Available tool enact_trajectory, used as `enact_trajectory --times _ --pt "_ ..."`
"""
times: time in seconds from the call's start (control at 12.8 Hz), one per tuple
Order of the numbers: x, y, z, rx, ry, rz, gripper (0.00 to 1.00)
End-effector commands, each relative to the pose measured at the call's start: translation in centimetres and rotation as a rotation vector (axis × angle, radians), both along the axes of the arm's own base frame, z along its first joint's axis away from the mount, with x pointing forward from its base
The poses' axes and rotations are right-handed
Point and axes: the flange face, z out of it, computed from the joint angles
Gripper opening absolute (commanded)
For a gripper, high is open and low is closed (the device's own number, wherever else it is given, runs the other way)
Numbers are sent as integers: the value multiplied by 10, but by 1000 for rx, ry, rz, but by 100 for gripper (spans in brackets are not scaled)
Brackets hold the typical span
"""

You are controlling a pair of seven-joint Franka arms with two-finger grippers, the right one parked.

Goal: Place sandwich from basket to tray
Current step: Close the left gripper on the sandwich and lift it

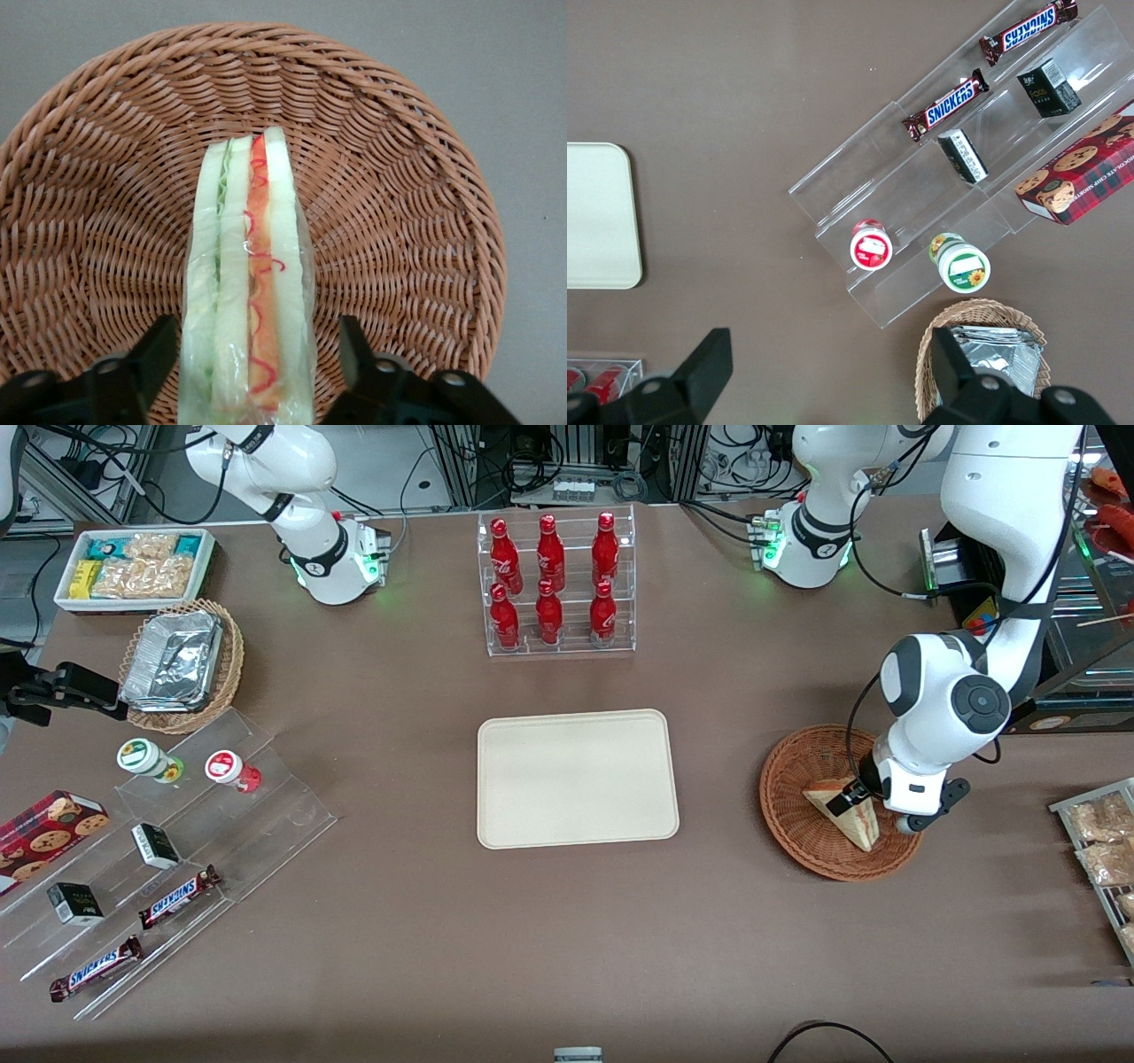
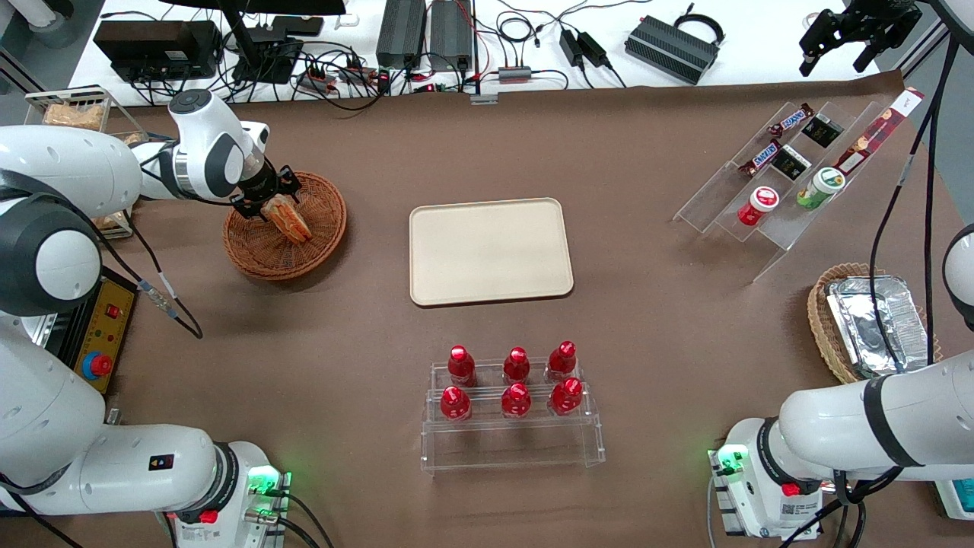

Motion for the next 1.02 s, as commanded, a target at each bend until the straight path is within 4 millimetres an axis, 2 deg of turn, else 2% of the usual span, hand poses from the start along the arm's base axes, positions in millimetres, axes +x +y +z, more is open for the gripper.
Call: enact_trajectory --times 0.0,0.16,0.23,0.31,0.47,0.7,0.86,0.94 --pt "-3 -4 3 -2 -9 -4 0" --pt "-3 -3 7 0 3 -9 0" --pt "1 -3 19 4 6 -10 0" --pt "6 -3 31 9 28 -15 0" --pt "17 -16 72 10 55 -45 0" --pt "41 -51 140 14 96 -111 0" --pt "48 -102 176 12 101 -183 0" --pt "48 -129 186 12 107 -221 0"
